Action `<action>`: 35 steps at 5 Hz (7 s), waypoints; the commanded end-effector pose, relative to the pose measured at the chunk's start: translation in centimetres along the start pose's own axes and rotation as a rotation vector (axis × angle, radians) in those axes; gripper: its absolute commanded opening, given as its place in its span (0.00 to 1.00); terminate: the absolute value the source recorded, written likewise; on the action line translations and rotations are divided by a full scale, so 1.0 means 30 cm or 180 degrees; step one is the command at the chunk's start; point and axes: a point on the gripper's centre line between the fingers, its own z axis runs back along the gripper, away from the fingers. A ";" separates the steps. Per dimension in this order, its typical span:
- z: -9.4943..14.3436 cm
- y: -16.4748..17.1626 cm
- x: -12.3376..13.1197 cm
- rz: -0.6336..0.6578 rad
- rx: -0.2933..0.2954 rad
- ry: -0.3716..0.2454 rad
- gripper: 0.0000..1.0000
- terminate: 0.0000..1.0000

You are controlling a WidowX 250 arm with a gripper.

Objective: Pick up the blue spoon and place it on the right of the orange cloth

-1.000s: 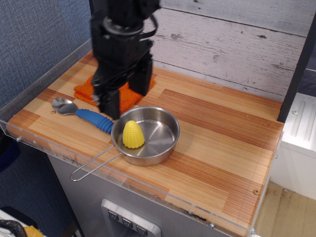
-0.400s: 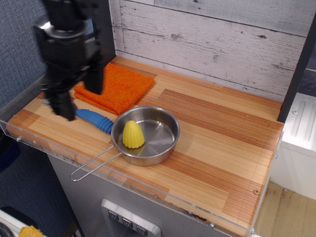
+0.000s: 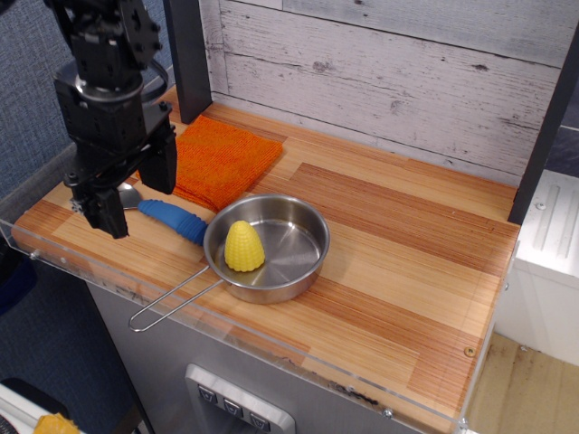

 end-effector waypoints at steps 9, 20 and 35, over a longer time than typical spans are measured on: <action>-0.034 -0.072 -0.004 0.0256 -0.0174 0.0037 0.00 0.00; 0.137 -0.573 -0.574 -0.0268 -0.0517 -0.0006 0.00 0.00; 0.399 -0.333 -0.484 0.0109 -0.1091 0.0244 1.00 0.00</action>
